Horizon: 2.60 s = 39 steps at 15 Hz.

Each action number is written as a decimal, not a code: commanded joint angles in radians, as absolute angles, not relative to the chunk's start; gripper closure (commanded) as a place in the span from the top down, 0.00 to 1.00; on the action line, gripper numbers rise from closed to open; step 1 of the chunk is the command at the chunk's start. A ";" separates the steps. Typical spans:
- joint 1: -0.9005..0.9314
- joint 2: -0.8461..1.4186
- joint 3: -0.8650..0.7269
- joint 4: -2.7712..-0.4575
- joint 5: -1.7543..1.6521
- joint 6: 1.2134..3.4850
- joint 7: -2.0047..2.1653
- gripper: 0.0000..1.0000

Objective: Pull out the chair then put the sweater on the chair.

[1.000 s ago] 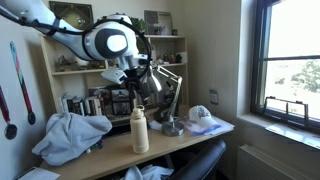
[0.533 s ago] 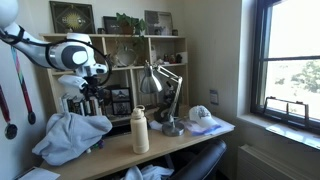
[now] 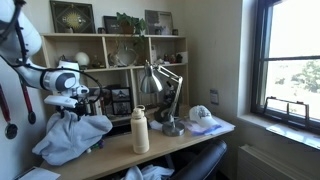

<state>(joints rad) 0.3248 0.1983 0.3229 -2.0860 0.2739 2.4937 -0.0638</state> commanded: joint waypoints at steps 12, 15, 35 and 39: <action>0.297 0.582 0.338 -1.792 0.140 2.461 -0.226 0.29; 0.290 0.576 0.334 -1.787 0.147 2.457 -0.218 0.07; 0.124 0.084 0.437 -2.047 0.663 2.362 -0.402 0.07; 0.154 -0.072 0.371 -2.093 0.916 2.313 -0.522 0.07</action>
<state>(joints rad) 0.1396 0.0814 0.4175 -2.0280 0.7803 2.3712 -0.4585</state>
